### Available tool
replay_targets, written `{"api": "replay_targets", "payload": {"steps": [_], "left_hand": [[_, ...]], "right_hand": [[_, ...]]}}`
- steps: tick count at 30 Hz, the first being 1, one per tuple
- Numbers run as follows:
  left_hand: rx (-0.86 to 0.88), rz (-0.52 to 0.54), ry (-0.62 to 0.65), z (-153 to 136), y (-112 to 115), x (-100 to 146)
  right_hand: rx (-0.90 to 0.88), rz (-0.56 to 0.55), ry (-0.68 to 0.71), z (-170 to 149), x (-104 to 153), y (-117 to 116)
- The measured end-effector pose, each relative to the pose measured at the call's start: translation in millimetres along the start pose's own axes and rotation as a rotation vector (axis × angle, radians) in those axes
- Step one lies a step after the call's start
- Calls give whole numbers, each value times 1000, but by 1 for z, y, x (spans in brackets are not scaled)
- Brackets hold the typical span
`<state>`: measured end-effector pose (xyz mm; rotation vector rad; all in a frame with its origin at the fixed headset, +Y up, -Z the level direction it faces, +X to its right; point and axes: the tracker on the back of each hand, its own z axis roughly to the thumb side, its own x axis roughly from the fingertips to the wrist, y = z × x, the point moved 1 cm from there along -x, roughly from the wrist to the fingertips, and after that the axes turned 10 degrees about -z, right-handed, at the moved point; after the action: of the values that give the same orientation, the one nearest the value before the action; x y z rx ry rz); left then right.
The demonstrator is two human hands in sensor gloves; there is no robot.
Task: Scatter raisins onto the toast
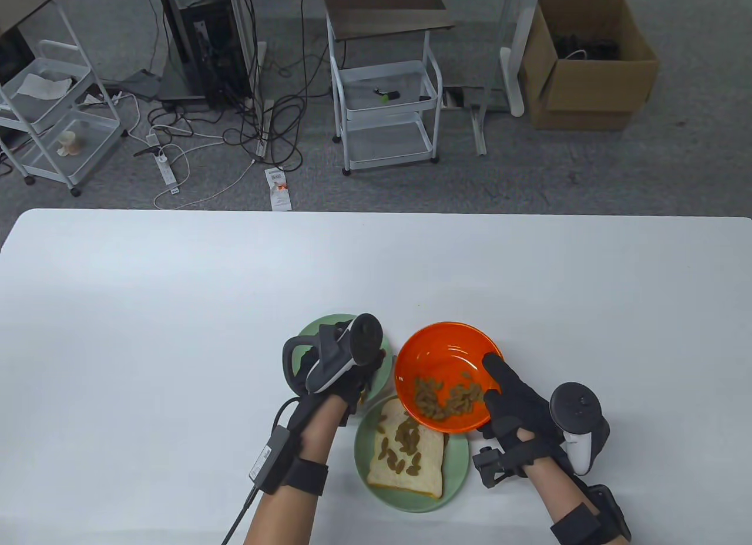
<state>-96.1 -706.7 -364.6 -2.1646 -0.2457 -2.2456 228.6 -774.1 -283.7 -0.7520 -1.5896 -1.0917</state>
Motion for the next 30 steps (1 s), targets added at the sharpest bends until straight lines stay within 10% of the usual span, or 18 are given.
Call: {"api": "replay_targets", "payload": {"steps": [16, 23, 30], "left_hand": [[-143, -119, -134, -28, 44, -29], [-170, -359, -109, -22, 38, -21], [-154, -229, -67, -17, 34, -14]], "right_hand": [[-17, -12, 3, 1, -4, 4], [-21, -5, 9, 1, -4, 4], [-30, -1, 10, 1, -4, 4]]}}
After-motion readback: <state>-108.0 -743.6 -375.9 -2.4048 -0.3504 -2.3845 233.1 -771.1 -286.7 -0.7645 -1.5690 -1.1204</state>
